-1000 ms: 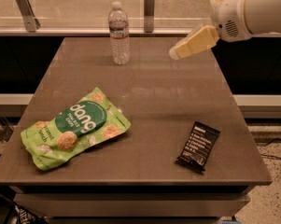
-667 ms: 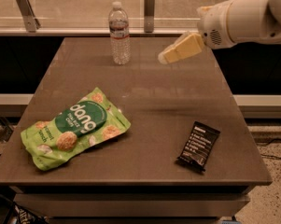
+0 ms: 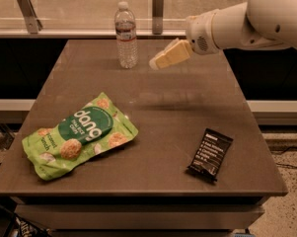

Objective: Knock water bottle over

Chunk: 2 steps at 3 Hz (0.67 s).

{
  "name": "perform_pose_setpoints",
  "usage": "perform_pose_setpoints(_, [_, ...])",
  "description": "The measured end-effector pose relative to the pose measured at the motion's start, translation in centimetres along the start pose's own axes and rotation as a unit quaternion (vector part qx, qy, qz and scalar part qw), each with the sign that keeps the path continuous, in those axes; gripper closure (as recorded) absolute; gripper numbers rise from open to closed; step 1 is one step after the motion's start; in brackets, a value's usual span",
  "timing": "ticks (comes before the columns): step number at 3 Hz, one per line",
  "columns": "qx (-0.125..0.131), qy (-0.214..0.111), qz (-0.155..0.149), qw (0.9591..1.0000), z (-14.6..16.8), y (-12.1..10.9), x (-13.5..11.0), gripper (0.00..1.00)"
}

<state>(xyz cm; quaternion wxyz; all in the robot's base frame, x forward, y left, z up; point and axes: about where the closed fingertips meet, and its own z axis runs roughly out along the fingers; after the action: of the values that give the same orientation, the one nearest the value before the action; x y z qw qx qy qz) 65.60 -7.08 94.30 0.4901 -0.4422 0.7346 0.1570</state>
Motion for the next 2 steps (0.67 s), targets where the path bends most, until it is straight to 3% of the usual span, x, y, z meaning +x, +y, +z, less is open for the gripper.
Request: perform_pose_setpoints(2, [-0.036,-0.023,-0.003,0.9991,4.9,-0.4,-1.1,0.0])
